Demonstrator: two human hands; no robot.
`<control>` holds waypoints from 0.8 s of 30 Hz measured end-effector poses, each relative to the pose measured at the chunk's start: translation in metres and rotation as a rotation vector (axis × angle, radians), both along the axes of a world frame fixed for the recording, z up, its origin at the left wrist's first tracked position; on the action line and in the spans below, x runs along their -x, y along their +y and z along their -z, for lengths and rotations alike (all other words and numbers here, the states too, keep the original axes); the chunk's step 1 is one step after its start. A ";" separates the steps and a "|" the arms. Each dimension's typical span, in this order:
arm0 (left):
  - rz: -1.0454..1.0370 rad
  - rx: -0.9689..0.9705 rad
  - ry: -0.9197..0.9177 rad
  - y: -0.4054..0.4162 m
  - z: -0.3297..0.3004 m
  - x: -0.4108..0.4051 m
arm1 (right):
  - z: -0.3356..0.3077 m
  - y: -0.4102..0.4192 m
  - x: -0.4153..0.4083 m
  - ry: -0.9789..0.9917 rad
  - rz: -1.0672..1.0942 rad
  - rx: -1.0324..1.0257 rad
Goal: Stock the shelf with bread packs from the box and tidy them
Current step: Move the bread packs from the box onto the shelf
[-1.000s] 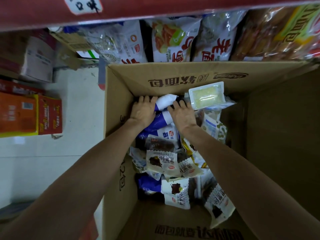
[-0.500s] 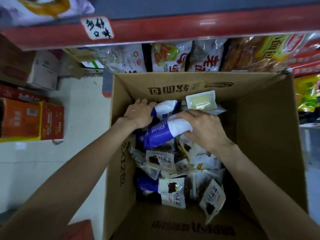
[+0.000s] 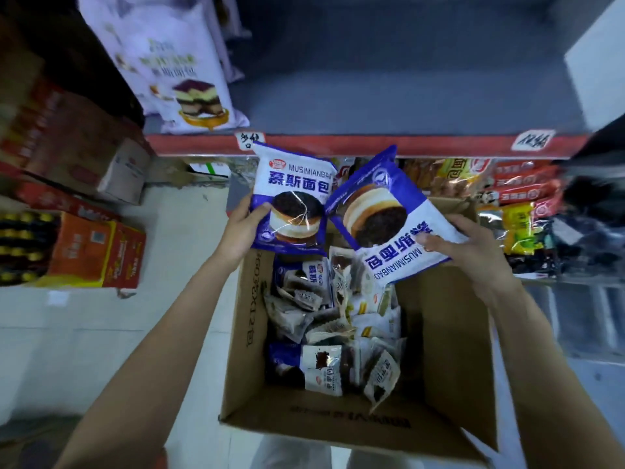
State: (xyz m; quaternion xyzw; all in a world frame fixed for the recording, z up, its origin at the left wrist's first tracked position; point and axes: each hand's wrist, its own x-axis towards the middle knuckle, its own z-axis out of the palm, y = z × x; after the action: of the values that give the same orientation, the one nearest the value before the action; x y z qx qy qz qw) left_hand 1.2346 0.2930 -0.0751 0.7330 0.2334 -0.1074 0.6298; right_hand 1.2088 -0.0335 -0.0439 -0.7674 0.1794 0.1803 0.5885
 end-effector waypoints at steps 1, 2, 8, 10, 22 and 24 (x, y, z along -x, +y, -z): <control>-0.055 0.026 -0.011 -0.002 -0.009 0.003 | -0.008 -0.003 0.001 -0.002 -0.005 -0.017; -0.091 0.042 -0.022 -0.003 -0.016 0.005 | -0.016 -0.005 0.001 -0.008 -0.011 -0.031; -0.182 0.140 -0.124 -0.007 -0.051 0.015 | -0.052 -0.019 0.002 -0.066 -0.031 -0.062; -0.200 0.160 -0.169 -0.008 -0.062 0.016 | -0.064 -0.023 0.001 -0.113 -0.042 -0.075; -0.055 0.081 -0.395 -0.035 -0.107 -0.051 | -0.115 -0.010 -0.066 -0.434 0.179 0.109; -0.028 0.057 -0.422 -0.046 -0.113 -0.075 | -0.119 -0.007 -0.083 -0.503 0.097 0.219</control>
State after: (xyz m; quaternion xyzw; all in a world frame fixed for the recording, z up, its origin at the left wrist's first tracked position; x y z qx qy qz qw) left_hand 1.3098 0.2474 0.0378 0.7179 0.1034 0.0507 0.6866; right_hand 1.2918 -0.0403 0.0756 -0.8376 0.0826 -0.0650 0.5361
